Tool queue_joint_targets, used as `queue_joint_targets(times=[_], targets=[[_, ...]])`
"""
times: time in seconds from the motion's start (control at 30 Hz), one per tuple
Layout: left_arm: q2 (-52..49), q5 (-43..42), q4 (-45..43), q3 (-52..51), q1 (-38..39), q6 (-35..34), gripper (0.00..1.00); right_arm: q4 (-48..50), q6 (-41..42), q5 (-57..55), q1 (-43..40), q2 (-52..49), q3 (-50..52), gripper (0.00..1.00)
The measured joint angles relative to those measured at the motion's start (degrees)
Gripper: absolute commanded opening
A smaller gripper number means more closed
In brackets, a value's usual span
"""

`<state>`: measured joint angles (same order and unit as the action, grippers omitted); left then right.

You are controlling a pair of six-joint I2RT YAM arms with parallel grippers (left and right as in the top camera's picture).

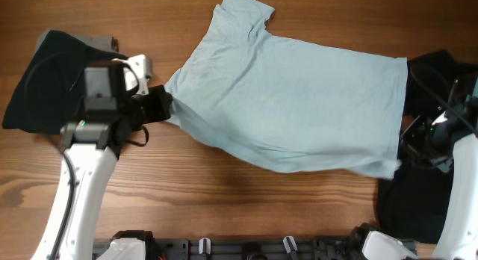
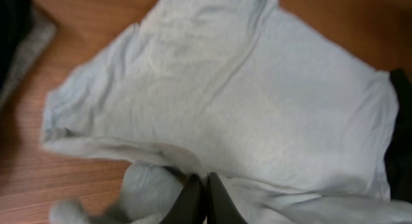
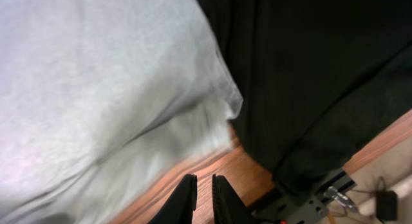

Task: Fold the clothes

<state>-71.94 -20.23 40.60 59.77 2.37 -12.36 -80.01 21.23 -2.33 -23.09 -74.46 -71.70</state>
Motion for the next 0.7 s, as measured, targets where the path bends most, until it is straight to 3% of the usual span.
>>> queue_joint_targets(times=[0.23, 0.27, 0.33, 0.37, 0.53, 0.7], targets=[[-7.5, 0.9, -8.9, 0.0, 2.1, 0.0, 0.04, 7.9, 0.8, -1.6, 0.0, -7.7, 0.0, 0.12], [-7.9, 0.9, -10.0, 0.0, 2.1, 0.0, 0.04, 8.6, 1.0, -1.6, 0.0, -8.4, 0.0, 0.19], [-8.2, 0.9, -10.9, 0.0, 2.1, 0.0, 0.04, 8.4, 0.6, -0.5, 0.0, -9.6, 0.0, 0.45], [-8.2, 0.9, -11.0, 0.0, 2.1, 0.0, 0.04, 7.0, 0.2, 0.5, 0.0, -10.2, 0.0, 0.53], [-8.3, 1.1, -9.1, 0.0, 2.1, 0.0, 0.04, 5.7, -2.3, 3.4, 0.0, -11.4, 5.6, 0.5], [-8.3, 1.3, -7.3, 0.0, 2.1, 0.0, 0.04, 12.5, -2.1, 9.1, 0.0, -12.1, 17.1, 0.54]])
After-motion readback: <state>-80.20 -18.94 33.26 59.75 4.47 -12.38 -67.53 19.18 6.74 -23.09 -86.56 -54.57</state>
